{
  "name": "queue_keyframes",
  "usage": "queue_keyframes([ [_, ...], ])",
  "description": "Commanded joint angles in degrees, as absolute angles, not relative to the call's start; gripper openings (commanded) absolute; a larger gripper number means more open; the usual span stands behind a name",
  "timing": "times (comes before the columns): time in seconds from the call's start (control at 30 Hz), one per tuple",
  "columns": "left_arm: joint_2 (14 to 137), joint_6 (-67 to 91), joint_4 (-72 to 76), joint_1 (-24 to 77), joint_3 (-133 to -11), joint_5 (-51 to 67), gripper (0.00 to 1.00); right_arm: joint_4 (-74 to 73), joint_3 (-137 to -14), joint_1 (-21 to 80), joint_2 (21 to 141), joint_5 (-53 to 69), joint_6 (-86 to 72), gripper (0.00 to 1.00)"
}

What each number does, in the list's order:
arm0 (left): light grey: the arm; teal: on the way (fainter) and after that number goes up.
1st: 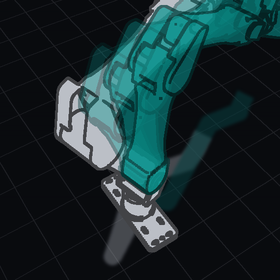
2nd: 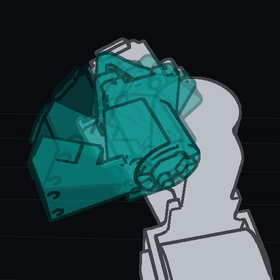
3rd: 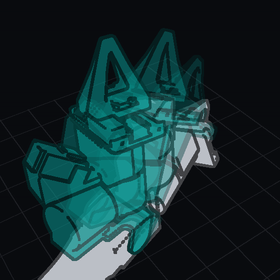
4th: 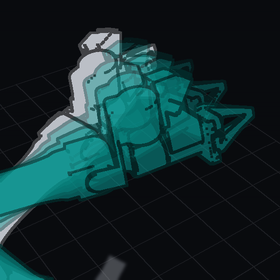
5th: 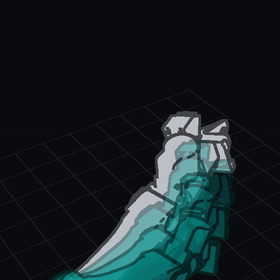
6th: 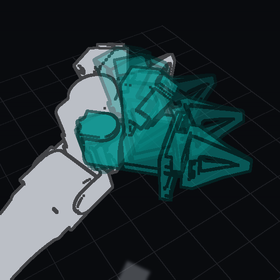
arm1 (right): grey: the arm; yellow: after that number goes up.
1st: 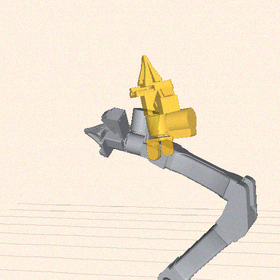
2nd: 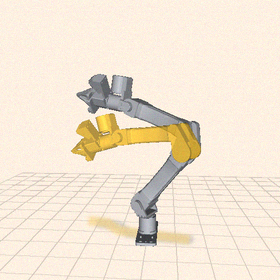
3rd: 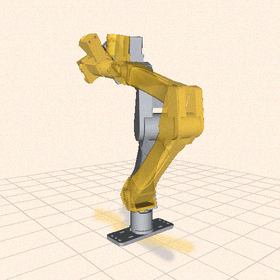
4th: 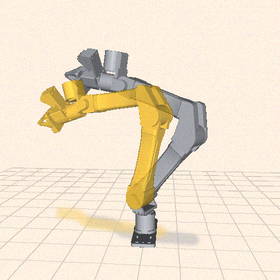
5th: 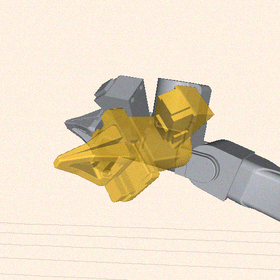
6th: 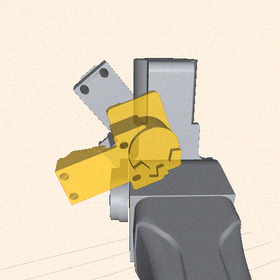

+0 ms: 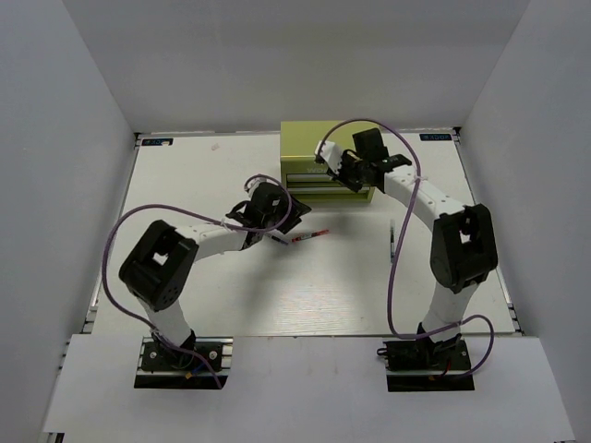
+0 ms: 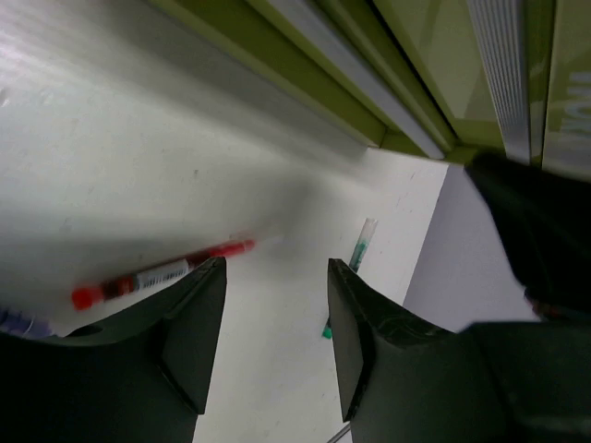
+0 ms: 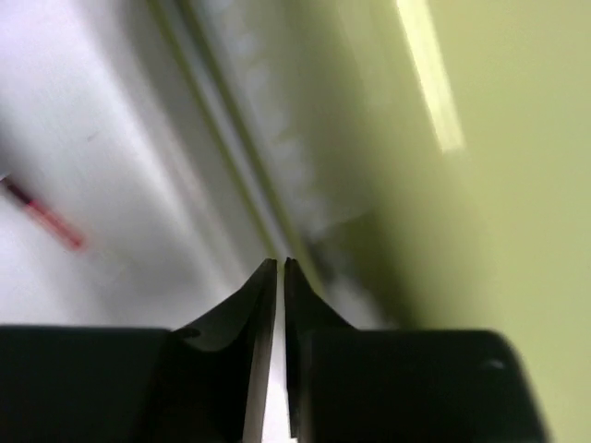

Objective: Sort the stationery into containers
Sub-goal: Close the drawer in the storage box, then open the drawer in the storage box.

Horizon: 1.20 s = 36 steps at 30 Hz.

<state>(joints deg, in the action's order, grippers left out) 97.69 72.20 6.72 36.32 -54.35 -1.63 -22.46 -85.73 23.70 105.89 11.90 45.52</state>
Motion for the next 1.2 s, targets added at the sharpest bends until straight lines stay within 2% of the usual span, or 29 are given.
queue_keyframes([
  [0.0,100.1,74.5,18.6,35.2,-56.2,-0.9,0.57,-20.7,-81.6,22.9,98.4,19.4,46.8,0.15],
  [0.03,101.1,75.1,21.4,35.2,-55.6,-0.9,0.55,-19.4,-80.3,22.8,95.7,21.5,46.5,0.19],
  [0.17,106.2,76.8,33.3,35.2,-54.9,-3.1,0.52,-16.6,-70.1,22.3,86.9,24.6,41.3,0.66],
  [0.23,108.6,77.3,38.0,35.2,-54.9,-4.7,0.52,-16.4,-67.2,21.9,83.8,26.2,39.8,0.7],
  [0.47,116.1,81.0,41.5,35.2,-58.9,-8.9,0.59,-12.7,-57.7,20.0,72.0,26.1,34.5,0.68],
  [0.57,118.8,81.7,43.6,35.9,-60.6,-10.6,0.59,-13.3,-56.7,18.9,70.0,26.0,33.7,0.68],
  [0.7,121.3,81.7,49.2,36.5,-60.6,-12.7,0.6,-13.5,-55.1,17.8,68.5,25.8,33.7,0.66],
  [1.1,124.4,83.9,49.1,36.5,-64.4,-16.3,0.6,-13.8,-53.7,15.2,67.8,25.8,33.7,0.66],
  [1.17,125.0,83.9,48.0,36.5,-65.6,-16.3,0.57,-13.8,-53.5,14.9,67.4,26.1,33.4,0.66],
])
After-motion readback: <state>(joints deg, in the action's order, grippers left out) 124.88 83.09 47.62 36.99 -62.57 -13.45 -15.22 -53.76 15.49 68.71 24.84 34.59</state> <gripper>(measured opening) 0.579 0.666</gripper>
